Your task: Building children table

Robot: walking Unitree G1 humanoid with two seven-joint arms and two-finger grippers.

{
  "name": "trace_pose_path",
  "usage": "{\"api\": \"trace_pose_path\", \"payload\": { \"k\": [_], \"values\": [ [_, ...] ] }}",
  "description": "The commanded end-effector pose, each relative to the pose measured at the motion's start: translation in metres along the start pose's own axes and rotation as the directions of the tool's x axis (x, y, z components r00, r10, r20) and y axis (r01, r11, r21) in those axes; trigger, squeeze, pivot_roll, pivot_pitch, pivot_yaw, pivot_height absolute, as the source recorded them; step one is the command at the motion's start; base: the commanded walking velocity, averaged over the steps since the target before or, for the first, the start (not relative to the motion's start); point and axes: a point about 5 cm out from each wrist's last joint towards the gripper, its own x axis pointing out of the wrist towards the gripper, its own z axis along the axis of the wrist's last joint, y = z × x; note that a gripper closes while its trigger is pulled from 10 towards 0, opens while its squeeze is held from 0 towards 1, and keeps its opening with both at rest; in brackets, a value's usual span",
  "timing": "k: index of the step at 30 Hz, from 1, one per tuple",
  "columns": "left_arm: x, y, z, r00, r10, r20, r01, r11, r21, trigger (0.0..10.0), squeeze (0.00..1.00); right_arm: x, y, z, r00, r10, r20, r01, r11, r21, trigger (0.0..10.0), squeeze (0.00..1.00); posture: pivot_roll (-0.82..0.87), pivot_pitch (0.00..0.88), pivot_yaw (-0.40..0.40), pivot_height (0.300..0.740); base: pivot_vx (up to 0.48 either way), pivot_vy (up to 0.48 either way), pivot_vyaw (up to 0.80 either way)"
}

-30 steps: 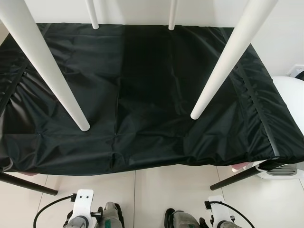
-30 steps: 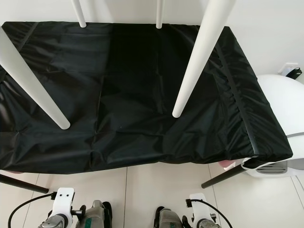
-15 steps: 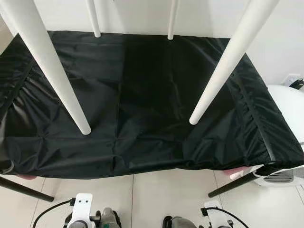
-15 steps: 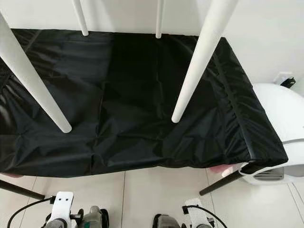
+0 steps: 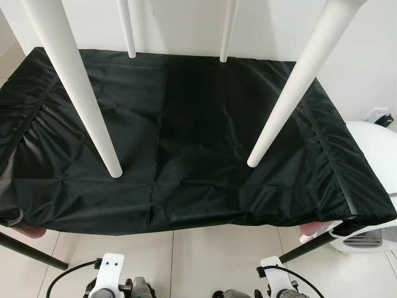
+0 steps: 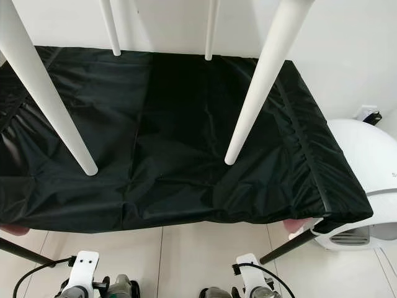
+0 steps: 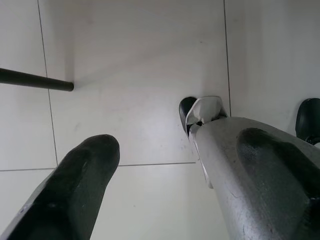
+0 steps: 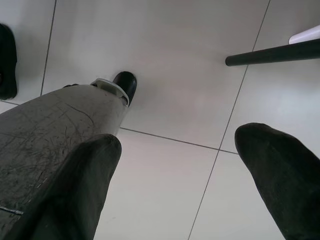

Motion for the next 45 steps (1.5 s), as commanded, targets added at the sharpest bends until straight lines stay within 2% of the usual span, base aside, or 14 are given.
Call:
{"api": "trace_pose_path", "payload": {
  "k": [1, 9, 18, 35, 39, 43, 45],
  "values": [
    [-0.002, -0.007, -0.009, 0.999, -0.043, -0.031, 0.044, 0.999, 0.009, 10.0, 0.00, -0.001, 0.003, -0.007, 1.000, 0.008, -0.030, -0.008, 1.000, -0.001, 10.0, 0.00, 0.10, 0.079, -0.018, 0.740, 0.000, 0.000, 0.00],
    [-0.006, -0.013, -0.023, 0.996, -0.057, -0.067, 0.056, 0.998, -0.007, 10.0, 0.00, -0.002, 0.004, -0.013, 0.999, 0.009, -0.046, -0.010, 1.000, -0.013, 10.0, 0.00, 0.09, 0.073, -0.029, 0.740, 0.000, 0.000, 0.00],
    [-0.007, -0.009, -0.029, 0.995, -0.042, -0.092, 0.041, 0.999, -0.010, 10.0, 0.00, -0.002, 0.002, -0.013, 0.999, 0.006, -0.046, -0.007, 1.000, -0.025, 10.0, 0.00, 0.10, 0.061, -0.042, 0.740, 0.000, 0.000, 0.00],
    [-0.007, -0.009, -0.028, 0.995, -0.040, -0.092, 0.038, 0.999, -0.015, 10.0, 0.00, 0.000, 0.001, -0.003, 1.000, 0.008, -0.017, -0.008, 1.000, -0.021, 10.0, 0.00, 0.11, 0.052, -0.044, 0.740, 0.000, 0.000, 0.00],
    [-0.006, -0.009, -0.028, 0.995, -0.035, -0.096, 0.032, 0.999, -0.034, 10.0, 0.00, 0.000, 0.001, -0.002, 1.000, 0.004, -0.014, -0.004, 1.000, 0.009, 10.0, 0.00, 0.11, 0.079, -0.041, 0.740, 0.000, 0.000, 0.00],
    [-0.006, -0.011, -0.026, 0.995, -0.041, -0.092, 0.038, 0.999, -0.029, 10.0, 0.00, 0.001, 0.001, 0.001, 1.000, 0.011, -0.008, -0.011, 1.000, -0.009, 10.0, 0.00, 0.11, 0.082, -0.040, 0.740, 0.000, 0.000, 0.00],
    [-0.005, -0.014, -0.024, 0.995, -0.053, -0.085, 0.051, 0.998, -0.022, 10.0, 0.00, 0.001, 0.002, 0.002, 1.000, 0.011, -0.006, -0.011, 1.000, -0.012, 10.0, 0.00, 0.12, 0.115, -0.046, 0.740, 0.000, 0.000, 0.00]
  ]
}}
